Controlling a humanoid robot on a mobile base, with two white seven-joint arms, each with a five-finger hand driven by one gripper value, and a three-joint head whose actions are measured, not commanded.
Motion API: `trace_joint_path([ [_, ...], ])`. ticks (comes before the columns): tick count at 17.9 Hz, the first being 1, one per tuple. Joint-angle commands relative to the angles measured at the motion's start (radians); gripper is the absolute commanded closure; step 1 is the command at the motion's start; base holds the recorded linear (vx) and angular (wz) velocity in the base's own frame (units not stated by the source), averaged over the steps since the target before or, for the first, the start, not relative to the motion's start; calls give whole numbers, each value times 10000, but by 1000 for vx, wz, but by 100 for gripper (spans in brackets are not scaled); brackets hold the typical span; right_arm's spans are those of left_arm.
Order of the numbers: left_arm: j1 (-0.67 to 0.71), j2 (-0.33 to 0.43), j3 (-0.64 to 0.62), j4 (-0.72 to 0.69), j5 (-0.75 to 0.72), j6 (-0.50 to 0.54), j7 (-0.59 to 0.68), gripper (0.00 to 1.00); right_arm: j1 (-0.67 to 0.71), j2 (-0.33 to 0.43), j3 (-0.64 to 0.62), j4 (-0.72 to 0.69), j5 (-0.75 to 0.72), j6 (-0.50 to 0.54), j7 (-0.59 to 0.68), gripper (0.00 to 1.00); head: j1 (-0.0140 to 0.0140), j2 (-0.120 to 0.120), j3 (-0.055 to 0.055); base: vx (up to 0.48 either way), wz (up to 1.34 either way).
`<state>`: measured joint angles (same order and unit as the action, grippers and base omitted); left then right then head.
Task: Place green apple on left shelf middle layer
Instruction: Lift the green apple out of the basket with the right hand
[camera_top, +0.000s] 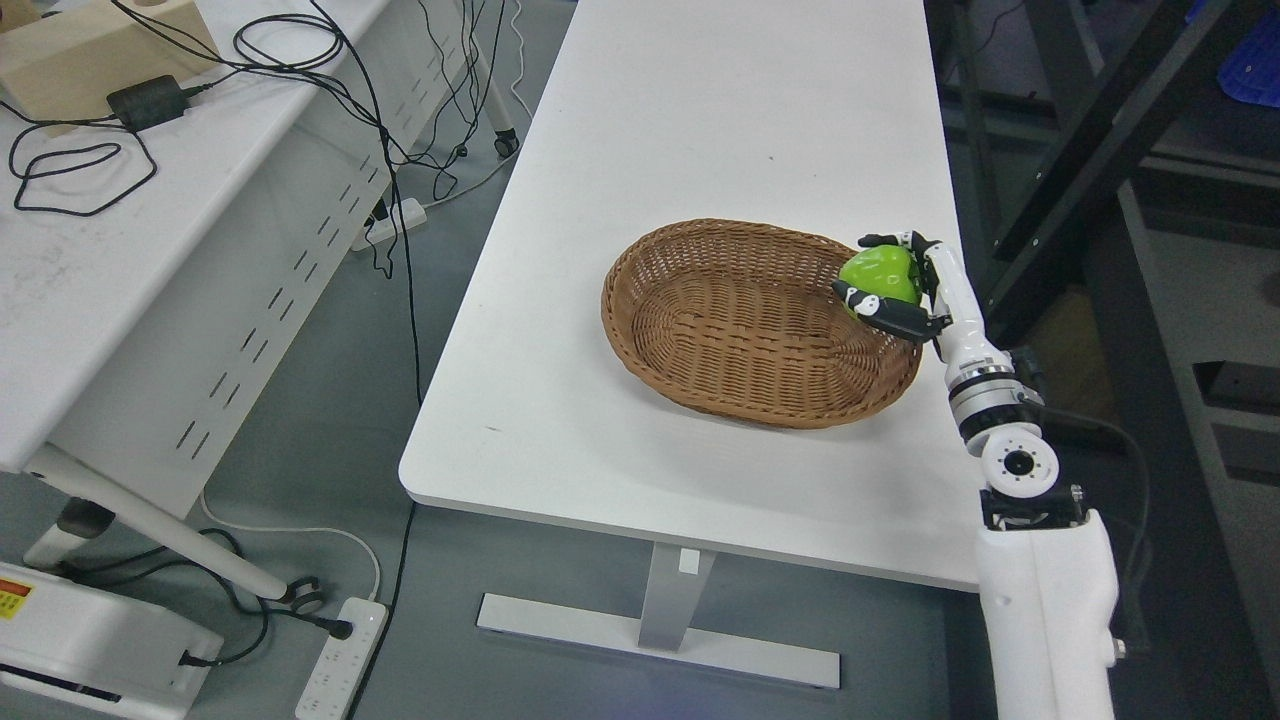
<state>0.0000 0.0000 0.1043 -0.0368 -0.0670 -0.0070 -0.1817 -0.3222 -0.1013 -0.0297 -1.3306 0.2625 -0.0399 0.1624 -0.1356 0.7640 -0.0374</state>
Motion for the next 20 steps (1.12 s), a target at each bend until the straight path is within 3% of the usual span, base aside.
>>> trace_joint_path([
  [1,-215,175,0,0,11,-7,-9,0,1226,31,-1405,-1925,-830,-46,-472,99,0,0,0,0,0],
  [7,-215,175,0,0,-4,-7,-9,0,2897,812,-1329,-3228,-861,-46,-1440,100,0,0,0,0,0],
  [12,-215,175,0,0,-5,-7,-9,0,3972,839,-1129,-3919,-983,-123,-1440,100,0,0,0,0,0],
  [20,-215,175,0,0,-5,-7,-9,0,3804,839,-1237,-3921,-1812,-873,-1455,100,0,0,0,0,0],
])
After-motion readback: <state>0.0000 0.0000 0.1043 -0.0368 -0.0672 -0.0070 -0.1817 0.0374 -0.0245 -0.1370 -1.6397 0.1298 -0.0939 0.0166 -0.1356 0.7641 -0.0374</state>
